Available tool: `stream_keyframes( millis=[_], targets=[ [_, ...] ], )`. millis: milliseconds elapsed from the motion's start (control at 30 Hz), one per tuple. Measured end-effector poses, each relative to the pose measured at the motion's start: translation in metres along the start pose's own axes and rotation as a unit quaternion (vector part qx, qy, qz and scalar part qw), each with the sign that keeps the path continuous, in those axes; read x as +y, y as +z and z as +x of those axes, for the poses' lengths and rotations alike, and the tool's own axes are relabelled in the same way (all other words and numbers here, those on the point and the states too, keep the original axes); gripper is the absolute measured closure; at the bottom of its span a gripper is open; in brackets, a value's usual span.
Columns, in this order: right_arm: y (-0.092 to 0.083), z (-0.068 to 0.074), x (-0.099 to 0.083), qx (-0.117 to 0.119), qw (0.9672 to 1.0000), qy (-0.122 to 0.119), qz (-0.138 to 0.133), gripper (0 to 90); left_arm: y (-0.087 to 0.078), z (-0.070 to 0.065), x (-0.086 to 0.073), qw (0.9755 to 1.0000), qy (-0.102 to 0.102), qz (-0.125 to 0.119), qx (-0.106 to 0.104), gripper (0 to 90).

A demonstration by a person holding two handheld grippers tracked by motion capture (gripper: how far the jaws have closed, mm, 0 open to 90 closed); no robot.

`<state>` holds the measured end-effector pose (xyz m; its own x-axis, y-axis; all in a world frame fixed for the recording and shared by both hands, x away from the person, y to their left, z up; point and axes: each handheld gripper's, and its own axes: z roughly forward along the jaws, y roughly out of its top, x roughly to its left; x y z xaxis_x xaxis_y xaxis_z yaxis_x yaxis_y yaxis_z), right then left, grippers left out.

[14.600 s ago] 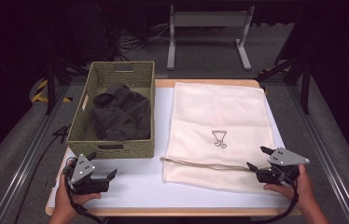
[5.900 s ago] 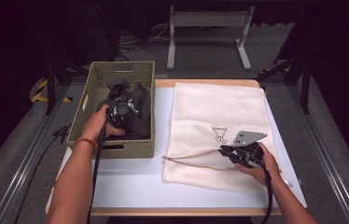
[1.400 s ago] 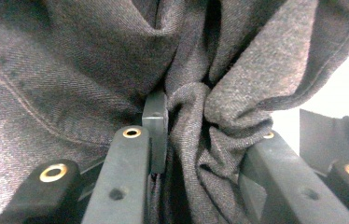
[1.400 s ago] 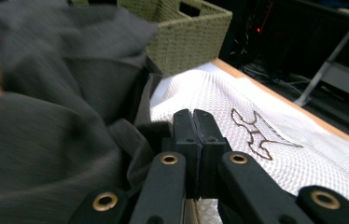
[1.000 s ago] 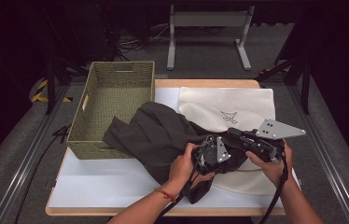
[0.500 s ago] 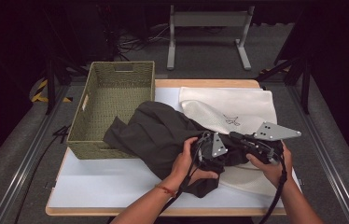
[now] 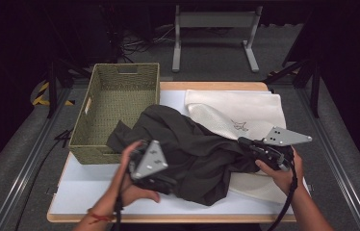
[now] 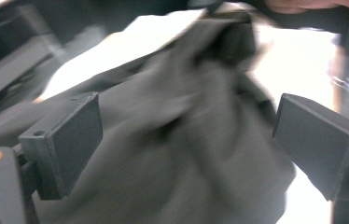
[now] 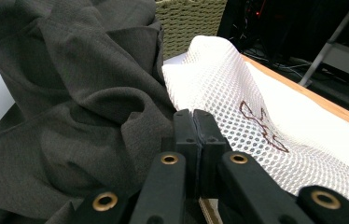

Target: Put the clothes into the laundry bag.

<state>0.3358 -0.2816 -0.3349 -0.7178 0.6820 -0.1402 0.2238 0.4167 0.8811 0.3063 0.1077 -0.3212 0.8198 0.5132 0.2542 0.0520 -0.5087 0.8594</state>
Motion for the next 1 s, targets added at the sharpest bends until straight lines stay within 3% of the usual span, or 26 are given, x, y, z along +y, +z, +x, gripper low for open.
stream_keyframes(
  millis=[33,100,133,167,233,300,367,433,500,567,633,700,767,833,900,933,1000],
  targets=[
    [0.000,0.000,0.000,0.000,1.0000,0.000,0.000,89.9,0.000,0.000,0.000,1.0000,0.000,0.000,0.000,7.7],
    [0.000,0.000,0.001,0.000,1.0000,-0.001,0.000,89.9,-0.009,0.022,-0.015,0.9991,-0.016,0.024,0.031,6.5],
    [0.001,0.001,0.001,0.000,1.0000,0.000,0.000,89.9,-0.009,0.040,-0.027,0.9980,-0.053,0.028,0.019,6.4],
    [0.001,0.001,0.001,0.000,1.0000,0.000,0.000,89.9,-0.009,0.040,-0.027,0.9980,-0.053,0.028,0.019,5.5],
    [0.002,0.002,0.002,0.002,1.0000,-0.002,0.001,89.9,-0.001,0.053,-0.037,0.9958,-0.066,0.056,0.029,5.2],
    [0.003,0.002,0.002,0.003,1.0000,-0.004,0.002,89.8,0.011,0.065,-0.047,0.9929,-0.103,0.060,-0.003,9.1],
    [0.003,0.003,0.002,0.004,1.0000,-0.005,0.002,89.8,0.017,0.069,-0.049,0.9921,-0.110,0.060,-0.004,14.5],
    [0.004,0.003,0.001,0.006,1.0000,-0.006,0.003,89.8,0.020,0.072,-0.050,0.9909,-0.123,0.051,-0.023,29.5],
    [0.004,0.003,0.000,0.008,0.9999,-0.006,0.003,89.8,0.021,0.072,-0.049,0.9913,-0.116,0.057,-0.024,49.5],
    [0.005,0.003,0.000,0.008,0.9999,-0.006,0.004,89.8,0.024,0.074,-0.049,0.9901,-0.120,0.052,-0.050,62.6],
    [0.005,0.004,-0.001,0.007,0.9999,-0.007,0.003,89.8,0.023,0.071,-0.044,0.9920,-0.108,0.051,-0.041,75.5],
    [0.004,0.004,-0.001,0.007,0.9999,-0.007,0.004,89.8,0.021,0.064,-0.040,0.9942,-0.094,0.044,-0.029,79.1],
    [0.004,0.003,-0.001,0.007,1.0000,-0.006,0.004,89.8,0.020,0.060,-0.037,0.9948,-0.089,0.040,-0.028,80.5],
    [0.004,0.003,-0.001,0.004,1.0000,-0.005,0.003,89.8,0.016,0.052,-0.031,0.9969,-0.074,0.021,-0.018,81.2],
    [0.004,0.002,-0.001,0.005,1.0000,-0.003,0.002,89.8,0.009,0.035,-0.021,0.9978,-0.055,-0.007,-0.036,81.3],
    [0.004,0.002,-0.001,0.005,1.0000,-0.003,0.002,89.8,0.009,0.035,-0.021,0.9978,-0.055,-0.007,-0.036,81.4],
    [0.004,0.002,0.000,0.006,1.0000,-0.002,0.001,89.8,0.008,0.019,-0.012,0.9976,-0.034,-0.018,-0.058,81.4]
  ],
)
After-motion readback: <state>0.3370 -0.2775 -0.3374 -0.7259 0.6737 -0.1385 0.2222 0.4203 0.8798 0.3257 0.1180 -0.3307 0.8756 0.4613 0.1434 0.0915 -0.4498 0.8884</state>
